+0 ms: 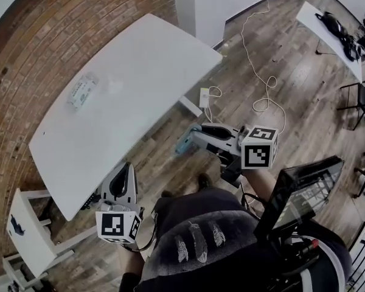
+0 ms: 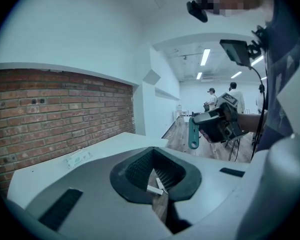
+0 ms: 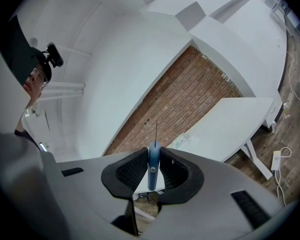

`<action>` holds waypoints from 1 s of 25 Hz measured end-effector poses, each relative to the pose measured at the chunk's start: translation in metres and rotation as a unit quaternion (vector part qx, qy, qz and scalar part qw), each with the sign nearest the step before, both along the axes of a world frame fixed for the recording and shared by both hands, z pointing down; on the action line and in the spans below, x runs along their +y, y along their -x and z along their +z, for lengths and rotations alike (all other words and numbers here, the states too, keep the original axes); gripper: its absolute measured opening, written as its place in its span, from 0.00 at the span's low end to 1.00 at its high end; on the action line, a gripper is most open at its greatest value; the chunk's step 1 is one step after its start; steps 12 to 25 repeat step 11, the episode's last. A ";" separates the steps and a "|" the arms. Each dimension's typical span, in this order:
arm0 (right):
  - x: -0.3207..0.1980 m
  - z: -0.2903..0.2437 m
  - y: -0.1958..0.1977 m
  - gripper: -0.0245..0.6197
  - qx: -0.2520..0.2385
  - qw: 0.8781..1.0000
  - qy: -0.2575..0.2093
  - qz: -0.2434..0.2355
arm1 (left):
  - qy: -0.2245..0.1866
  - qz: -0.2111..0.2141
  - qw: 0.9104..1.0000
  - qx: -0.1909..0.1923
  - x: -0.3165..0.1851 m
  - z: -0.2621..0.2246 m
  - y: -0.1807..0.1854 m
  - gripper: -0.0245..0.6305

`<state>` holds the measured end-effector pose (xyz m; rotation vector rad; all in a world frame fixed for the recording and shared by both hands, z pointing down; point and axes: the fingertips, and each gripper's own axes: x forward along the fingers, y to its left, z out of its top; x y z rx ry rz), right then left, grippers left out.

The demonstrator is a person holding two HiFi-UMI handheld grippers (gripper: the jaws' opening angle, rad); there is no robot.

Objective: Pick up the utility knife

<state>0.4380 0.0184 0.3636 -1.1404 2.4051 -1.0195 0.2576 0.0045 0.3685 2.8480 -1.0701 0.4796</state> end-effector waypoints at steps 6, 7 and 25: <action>0.017 0.000 -0.049 0.15 -0.022 0.999 -0.008 0.026 | -0.010 0.027 0.999 -0.024 0.016 -0.003 -0.046 0.03; 0.018 0.000 -0.055 0.15 -0.024 0.999 -0.011 0.029 | -0.010 0.029 0.999 -0.027 0.016 -0.003 -0.050 0.03; 0.019 -0.004 -0.077 0.15 -0.033 0.998 -0.021 0.039 | -0.015 0.040 0.998 -0.041 0.015 -0.005 -0.071 0.03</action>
